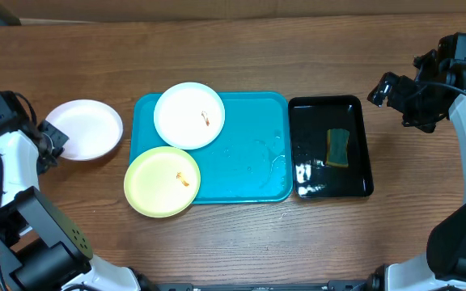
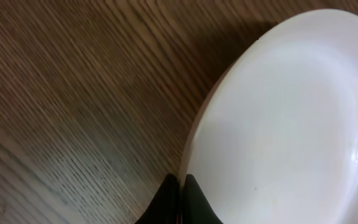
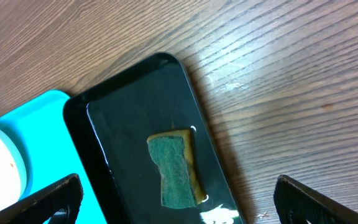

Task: Clean dirty plates on tray and stack at the side
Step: 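Set the white plate on the table left of the tray, release, then move the left gripper to the second white plate and grasp its rim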

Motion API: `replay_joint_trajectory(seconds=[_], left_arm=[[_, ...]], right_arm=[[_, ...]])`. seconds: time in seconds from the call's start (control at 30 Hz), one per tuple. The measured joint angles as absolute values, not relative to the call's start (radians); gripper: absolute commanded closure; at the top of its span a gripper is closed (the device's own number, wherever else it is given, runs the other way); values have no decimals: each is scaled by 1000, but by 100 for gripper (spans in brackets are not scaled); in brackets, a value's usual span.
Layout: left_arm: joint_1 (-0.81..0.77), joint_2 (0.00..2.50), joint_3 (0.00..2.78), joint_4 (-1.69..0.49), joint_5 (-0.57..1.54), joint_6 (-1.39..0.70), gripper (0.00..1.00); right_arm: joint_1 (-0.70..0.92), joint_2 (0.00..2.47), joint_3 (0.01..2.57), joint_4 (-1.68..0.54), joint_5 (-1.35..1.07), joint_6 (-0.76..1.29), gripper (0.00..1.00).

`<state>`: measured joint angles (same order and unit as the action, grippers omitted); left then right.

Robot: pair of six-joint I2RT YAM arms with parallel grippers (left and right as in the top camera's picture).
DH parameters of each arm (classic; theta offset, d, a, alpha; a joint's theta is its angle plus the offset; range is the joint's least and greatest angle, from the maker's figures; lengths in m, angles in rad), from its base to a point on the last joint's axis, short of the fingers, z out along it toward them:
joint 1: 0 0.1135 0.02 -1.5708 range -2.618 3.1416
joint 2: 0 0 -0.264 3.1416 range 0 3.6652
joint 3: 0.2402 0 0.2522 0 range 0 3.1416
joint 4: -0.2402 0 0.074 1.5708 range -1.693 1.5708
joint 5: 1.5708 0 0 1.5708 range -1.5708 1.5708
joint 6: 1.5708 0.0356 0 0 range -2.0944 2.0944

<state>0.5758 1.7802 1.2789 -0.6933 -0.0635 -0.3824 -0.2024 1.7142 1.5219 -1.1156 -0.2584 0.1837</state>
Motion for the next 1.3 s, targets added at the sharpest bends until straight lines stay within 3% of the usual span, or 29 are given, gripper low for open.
replay_joint_trajectory(seconds=[0.03, 0.13, 0.17, 0.27, 0.4, 0.47, 0.67, 1.0, 1.13, 1.3], left_arm=[[576, 1780, 1272, -679, -68, -383, 89], [576, 1780, 1264, -657, -77, -379, 42], [576, 1780, 1264, -654, -76, -374, 38], [576, 1780, 1264, -665, -31, -365, 37], [572, 1780, 1265, -678, 156, -321, 30], [558, 1780, 1266, -686, 249, -307, 30], [397, 1780, 1270, -718, 372, -266, 52], [61, 1780, 1271, -721, 169, -233, 55], [20, 1780, 1271, -696, 96, -231, 60], [20, 1781, 1271, -647, 57, -228, 60]], right_arm=[[-202, 1714, 1522, -1116, -258, 184, 0], [-202, 1714, 1522, -1116, -259, 184, 0], [-202, 1714, 1522, -1116, -258, 183, 0], [-202, 1714, 1522, -1116, -258, 184, 0], [-202, 1714, 1522, -1116, -258, 184, 0], [-202, 1714, 1522, -1116, -259, 183, 0], [-202, 1714, 1522, -1116, -259, 184, 0], [-202, 1714, 1522, -1116, -259, 183, 0], [-202, 1714, 1522, -1116, -258, 183, 0], [-202, 1714, 1522, -1116, -258, 184, 0]])
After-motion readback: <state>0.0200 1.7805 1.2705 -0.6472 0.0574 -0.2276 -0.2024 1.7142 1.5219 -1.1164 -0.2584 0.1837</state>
